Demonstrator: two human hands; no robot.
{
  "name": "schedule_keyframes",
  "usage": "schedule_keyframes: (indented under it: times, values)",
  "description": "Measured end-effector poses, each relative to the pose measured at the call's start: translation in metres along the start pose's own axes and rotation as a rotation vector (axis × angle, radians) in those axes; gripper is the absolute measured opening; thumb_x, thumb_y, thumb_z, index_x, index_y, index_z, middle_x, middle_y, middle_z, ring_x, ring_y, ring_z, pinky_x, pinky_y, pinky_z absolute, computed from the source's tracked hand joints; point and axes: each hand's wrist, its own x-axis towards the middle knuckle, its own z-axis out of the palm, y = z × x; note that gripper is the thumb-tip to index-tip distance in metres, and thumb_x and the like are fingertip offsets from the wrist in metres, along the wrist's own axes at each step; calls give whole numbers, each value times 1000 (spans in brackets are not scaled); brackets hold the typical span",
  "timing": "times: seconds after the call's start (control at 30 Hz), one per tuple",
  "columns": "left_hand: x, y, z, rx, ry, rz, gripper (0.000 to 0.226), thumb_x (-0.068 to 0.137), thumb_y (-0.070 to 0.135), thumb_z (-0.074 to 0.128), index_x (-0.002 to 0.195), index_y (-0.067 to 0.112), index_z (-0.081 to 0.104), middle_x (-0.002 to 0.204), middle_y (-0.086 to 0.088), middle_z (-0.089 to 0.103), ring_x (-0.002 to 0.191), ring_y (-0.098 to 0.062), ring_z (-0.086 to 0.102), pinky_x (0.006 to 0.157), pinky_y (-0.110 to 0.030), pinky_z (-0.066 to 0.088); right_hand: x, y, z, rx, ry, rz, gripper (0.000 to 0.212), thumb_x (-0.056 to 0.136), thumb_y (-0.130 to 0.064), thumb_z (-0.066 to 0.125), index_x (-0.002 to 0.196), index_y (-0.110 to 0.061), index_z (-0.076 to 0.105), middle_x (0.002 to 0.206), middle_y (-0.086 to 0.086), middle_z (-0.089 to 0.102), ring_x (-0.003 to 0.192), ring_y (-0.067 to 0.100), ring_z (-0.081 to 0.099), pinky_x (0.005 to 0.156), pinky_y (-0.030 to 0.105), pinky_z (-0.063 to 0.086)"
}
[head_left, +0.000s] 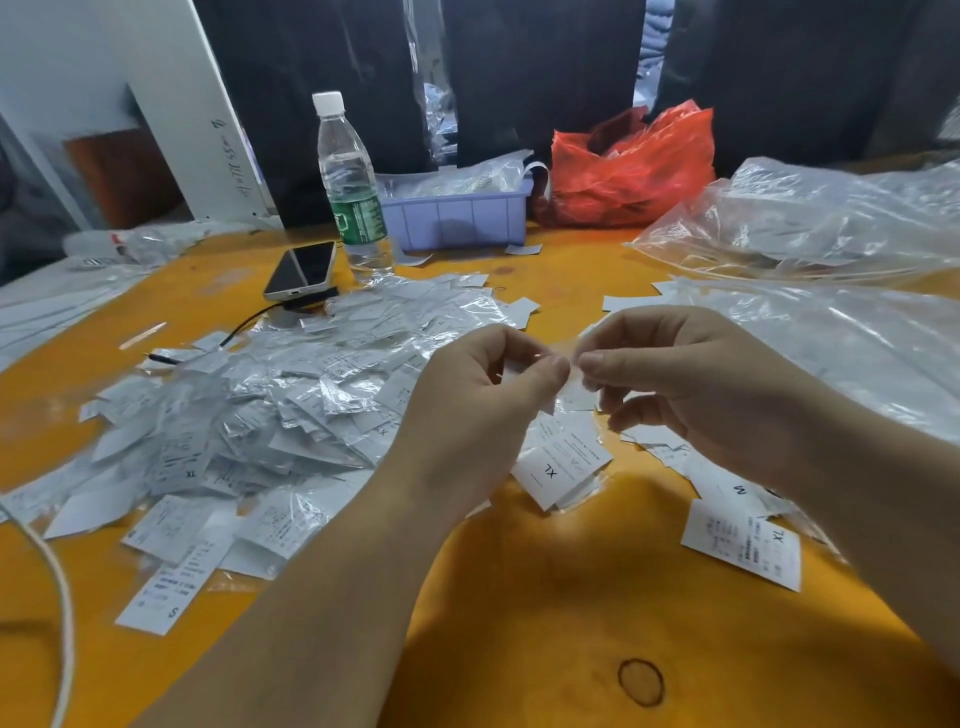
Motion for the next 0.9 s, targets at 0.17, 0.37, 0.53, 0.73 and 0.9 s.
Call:
schedule_keyframes:
  times: [0.17, 0.37, 0.53, 0.73, 0.9]
  values:
    - [0, 0, -1, 18, 12, -87, 8, 92, 32, 63, 86, 27, 67, 66, 17, 62, 58, 5, 56, 52, -12, 42, 2, -1, 1, 70, 104, -11, 11, 87, -4, 64, 77, -8, 68, 64, 4, 63, 56, 15, 58, 57, 28, 52]
    - [-1, 4, 0, -16, -22, -181, 48, 79, 67, 48, 82, 26, 72, 95, -4, 71, 73, -15, 59, 68, -36, 45, 1, -1, -1, 158, 224, -57, 13, 88, -1, 61, 77, -5, 66, 63, 7, 66, 51, 16, 58, 50, 27, 50]
    - [-1, 6, 0, -80, -9, -193, 58, 73, 78, 42, 78, 30, 74, 93, 1, 72, 77, -20, 60, 70, -38, 45, -1, 1, 3, 113, 276, -129, 11, 84, 0, 65, 75, -6, 66, 65, 9, 70, 56, 19, 66, 55, 27, 54]
    - [1, 3, -1, -54, 47, -152, 23, 93, 36, 60, 78, 21, 70, 67, 9, 65, 62, -7, 56, 61, -26, 42, -3, 0, 7, 107, 280, -174, 10, 82, 6, 64, 76, -3, 62, 71, 13, 72, 62, 23, 70, 60, 31, 59]
    - [2, 2, -4, -19, 24, -72, 14, 93, 18, 60, 81, 15, 67, 60, 13, 60, 57, 0, 53, 51, -11, 40, 0, -2, 8, 213, 95, -47, 34, 65, 8, 65, 96, -3, 58, 74, 12, 68, 60, 25, 67, 54, 32, 55]
